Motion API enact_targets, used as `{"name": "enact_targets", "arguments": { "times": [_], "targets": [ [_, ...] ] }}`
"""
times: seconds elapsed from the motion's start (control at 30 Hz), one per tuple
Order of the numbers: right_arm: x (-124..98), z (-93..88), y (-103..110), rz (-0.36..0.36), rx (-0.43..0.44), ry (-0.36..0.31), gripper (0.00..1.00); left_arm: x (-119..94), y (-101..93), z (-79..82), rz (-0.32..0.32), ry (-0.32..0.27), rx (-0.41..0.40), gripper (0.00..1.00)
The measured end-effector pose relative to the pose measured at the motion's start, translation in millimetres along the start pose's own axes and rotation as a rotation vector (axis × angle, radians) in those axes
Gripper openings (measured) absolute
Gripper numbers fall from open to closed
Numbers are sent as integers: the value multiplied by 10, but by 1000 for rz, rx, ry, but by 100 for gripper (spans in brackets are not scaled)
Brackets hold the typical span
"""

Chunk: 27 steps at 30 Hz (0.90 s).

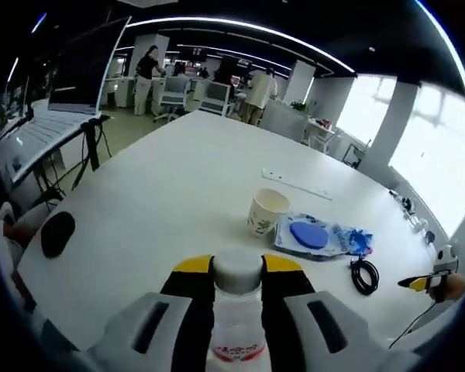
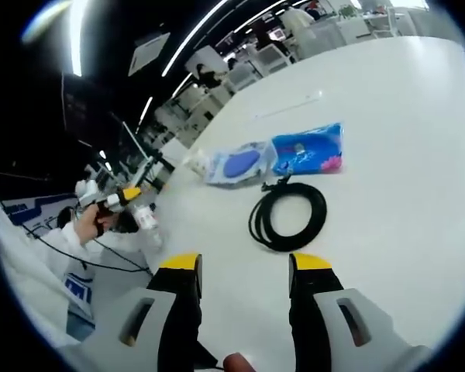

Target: Arrange the tabletop items into an orderly group along one side of the table until the central work area is clear of visible clutter.

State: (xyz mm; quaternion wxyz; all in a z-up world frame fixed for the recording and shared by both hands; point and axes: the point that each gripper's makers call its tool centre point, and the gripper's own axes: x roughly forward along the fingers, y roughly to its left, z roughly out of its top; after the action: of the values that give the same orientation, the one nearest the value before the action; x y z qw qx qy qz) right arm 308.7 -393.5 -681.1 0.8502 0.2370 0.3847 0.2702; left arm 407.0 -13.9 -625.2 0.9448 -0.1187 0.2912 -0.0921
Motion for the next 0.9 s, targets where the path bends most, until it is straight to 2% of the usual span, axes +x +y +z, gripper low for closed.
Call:
{"name": "enact_targets", "arguments": {
  "times": [0.17,0.33,0.53,0.8,0.9],
  "targets": [
    [11,-2,30,9,-6,10,43,-67,-108,1,-28,-21,67,19],
    [3,9,74,21,-14,12,43,-108,-118,17,-31,-48,58,19],
    [23,-7,104,26,-16,16,43,-77,-121,221,-36,-105,42,19],
    [75,-27,169,45,-7,16,42,137,-177,612,-60,-146,99,20],
    [83,-28,187,54,18,6,42,217,-182,710,-65,-154,119,20]
  ]
}}
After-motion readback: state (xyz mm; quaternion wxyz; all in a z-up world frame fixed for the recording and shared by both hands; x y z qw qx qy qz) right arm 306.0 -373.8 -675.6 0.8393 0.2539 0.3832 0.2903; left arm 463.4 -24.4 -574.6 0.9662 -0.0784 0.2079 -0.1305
